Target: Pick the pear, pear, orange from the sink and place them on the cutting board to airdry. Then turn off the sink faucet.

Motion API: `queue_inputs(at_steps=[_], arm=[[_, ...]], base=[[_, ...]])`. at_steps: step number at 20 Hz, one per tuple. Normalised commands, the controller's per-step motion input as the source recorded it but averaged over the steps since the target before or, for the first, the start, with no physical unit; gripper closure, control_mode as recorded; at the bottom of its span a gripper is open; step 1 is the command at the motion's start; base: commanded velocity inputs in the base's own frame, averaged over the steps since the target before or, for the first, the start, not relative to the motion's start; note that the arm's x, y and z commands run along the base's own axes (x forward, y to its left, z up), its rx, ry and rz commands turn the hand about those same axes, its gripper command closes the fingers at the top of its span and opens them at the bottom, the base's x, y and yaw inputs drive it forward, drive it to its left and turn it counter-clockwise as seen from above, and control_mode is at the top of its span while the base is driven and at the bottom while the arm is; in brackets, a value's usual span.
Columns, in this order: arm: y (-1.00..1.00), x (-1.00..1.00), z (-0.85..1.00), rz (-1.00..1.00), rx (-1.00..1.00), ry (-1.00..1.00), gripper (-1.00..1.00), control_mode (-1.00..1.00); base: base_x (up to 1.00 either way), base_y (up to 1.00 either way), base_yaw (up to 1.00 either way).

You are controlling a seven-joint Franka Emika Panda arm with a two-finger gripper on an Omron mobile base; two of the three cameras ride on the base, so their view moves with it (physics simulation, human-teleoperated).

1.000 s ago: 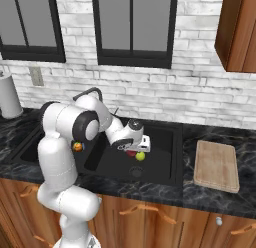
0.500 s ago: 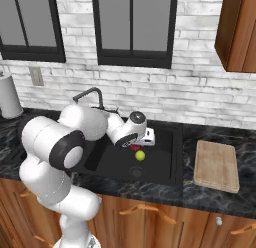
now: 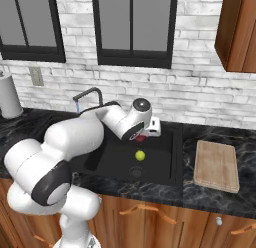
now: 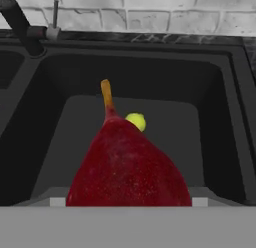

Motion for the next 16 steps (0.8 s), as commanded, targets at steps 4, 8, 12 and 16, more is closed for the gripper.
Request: queue_inputs(at_steps=[4, 8, 12, 16], arm=[[0.00, -0.28, 0.49, 0.10, -0.07, -0.09, 1.00, -1.00], [-0.01, -0.40, 0.53, 0.04, -0.12, -0.07, 1.00, -1.00], [-0.02, -0.55, 0.36, -0.14, -0.05, 0.00, 1.00, -1.00], [-0.16, -0.29, 0.28, -0.29, 0.00, 0.01, 1.00, -1.00]], base=[[0.00, 0.00, 0.00], [0.00, 0.00, 0.00], [0.00, 0.00, 0.00], [0.00, 0.00, 0.00]])
